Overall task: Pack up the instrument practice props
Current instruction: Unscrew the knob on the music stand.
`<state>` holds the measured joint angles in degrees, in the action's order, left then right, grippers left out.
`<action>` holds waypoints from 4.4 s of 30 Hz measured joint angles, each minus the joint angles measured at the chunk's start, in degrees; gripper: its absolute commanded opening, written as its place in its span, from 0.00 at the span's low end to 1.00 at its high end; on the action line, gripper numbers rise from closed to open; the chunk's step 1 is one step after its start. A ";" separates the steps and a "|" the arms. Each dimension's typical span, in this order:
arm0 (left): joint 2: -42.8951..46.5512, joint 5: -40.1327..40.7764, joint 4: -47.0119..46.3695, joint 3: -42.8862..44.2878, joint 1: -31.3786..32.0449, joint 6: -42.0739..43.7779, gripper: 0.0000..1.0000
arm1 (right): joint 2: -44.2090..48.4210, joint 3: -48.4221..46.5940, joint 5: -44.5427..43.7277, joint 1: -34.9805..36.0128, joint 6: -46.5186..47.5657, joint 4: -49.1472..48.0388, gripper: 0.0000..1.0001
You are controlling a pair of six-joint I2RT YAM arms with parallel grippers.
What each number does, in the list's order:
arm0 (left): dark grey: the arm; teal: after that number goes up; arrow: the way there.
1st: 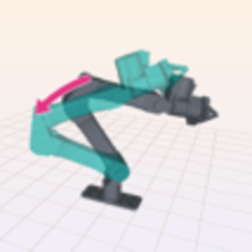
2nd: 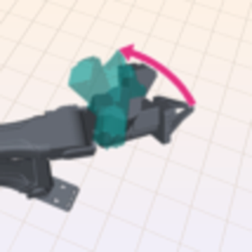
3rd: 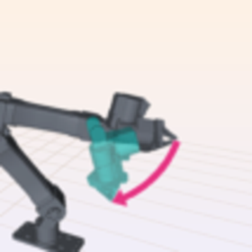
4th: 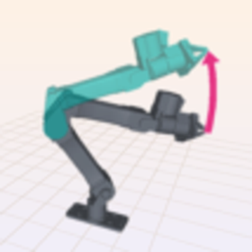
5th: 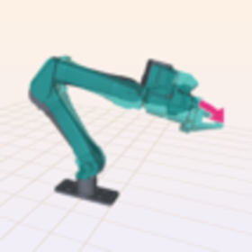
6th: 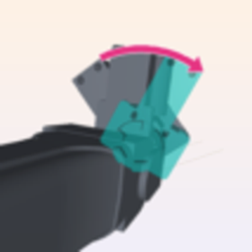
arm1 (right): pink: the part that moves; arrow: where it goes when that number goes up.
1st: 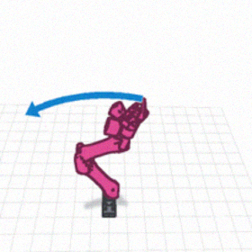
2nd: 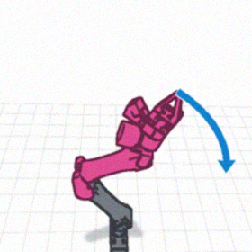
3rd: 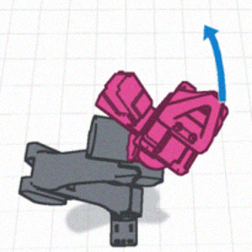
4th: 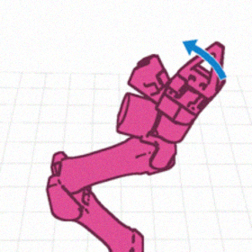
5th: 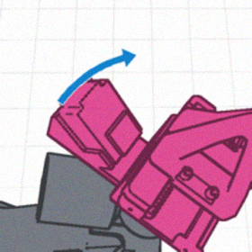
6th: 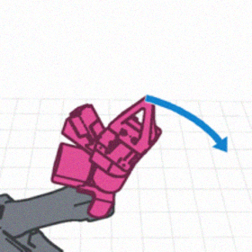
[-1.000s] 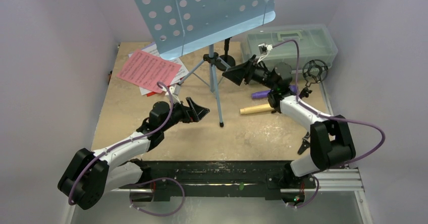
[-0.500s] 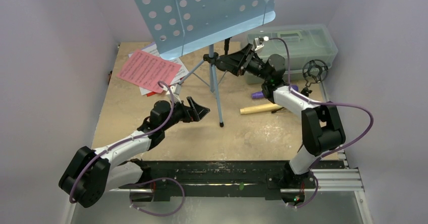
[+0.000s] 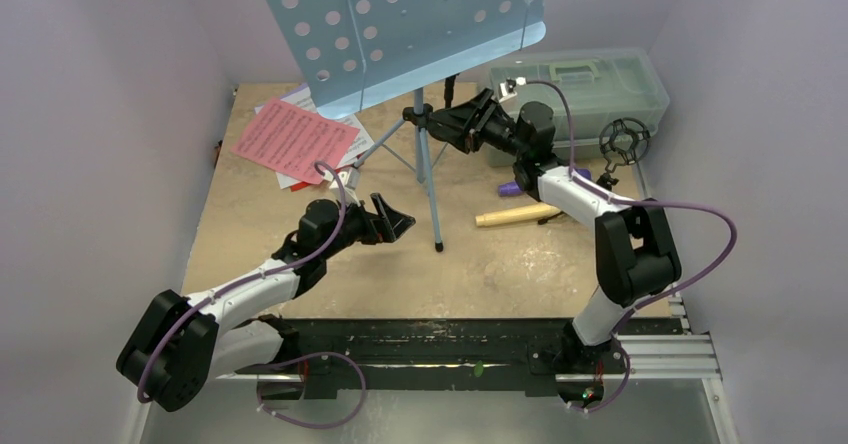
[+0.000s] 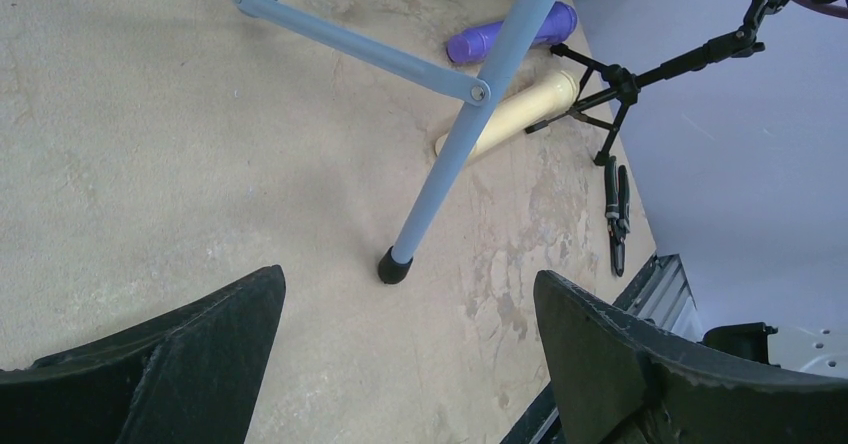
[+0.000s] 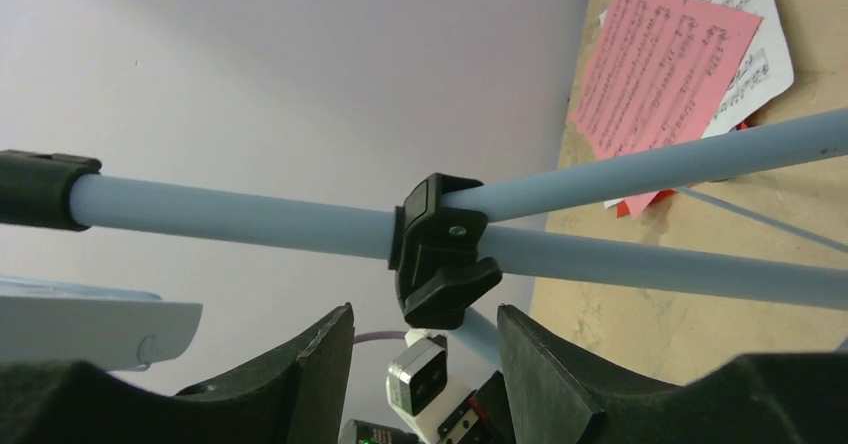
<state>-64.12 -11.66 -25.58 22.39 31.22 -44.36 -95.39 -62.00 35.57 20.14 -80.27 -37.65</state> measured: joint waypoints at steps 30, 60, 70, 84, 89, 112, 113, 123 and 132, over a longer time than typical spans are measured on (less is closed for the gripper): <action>1.84 0.42 1.29 0.00 0.00 0.04 0.95 | -2.89 -2.32 3.08 0.00 26.97 -4.44 0.00; 4.44 0.72 3.13 0.00 0.00 0.44 0.95 | 0.00 -6.14 9.92 0.13 82.49 7.63 0.46; 5.73 1.05 4.04 0.00 0.00 0.50 0.95 | 10.43 1.38 7.17 -0.15 70.53 7.67 0.72; 5.44 1.51 3.93 0.00 0.00 0.57 0.95 | 10.03 9.66 7.34 -1.44 31.61 -7.69 0.65; 3.96 1.51 3.85 0.00 0.00 0.52 0.95 | 5.27 4.33 7.39 -1.40 36.30 -5.38 0.54; 3.61 1.55 3.89 0.00 0.00 0.61 0.95 | -2.43 -3.56 9.75 -0.59 58.66 -6.38 0.08; 3.61 1.57 3.87 0.00 0.00 0.61 0.95 | -2.69 -3.56 10.56 -0.61 59.28 -7.39 0.04; 3.61 1.55 3.87 0.00 0.00 0.57 0.95 | -4.42 0.42 15.61 -0.70 67.52 -23.45 0.00; 3.17 1.55 3.85 0.00 0.00 0.48 0.95 | -4.46 1.92 18.03 -0.68 78.25 -27.10 0.00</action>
<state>-60.95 -10.11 -21.74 22.39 31.22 -43.88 -99.85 -60.07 53.60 19.46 -2.02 -64.75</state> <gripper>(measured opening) 0.946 0.035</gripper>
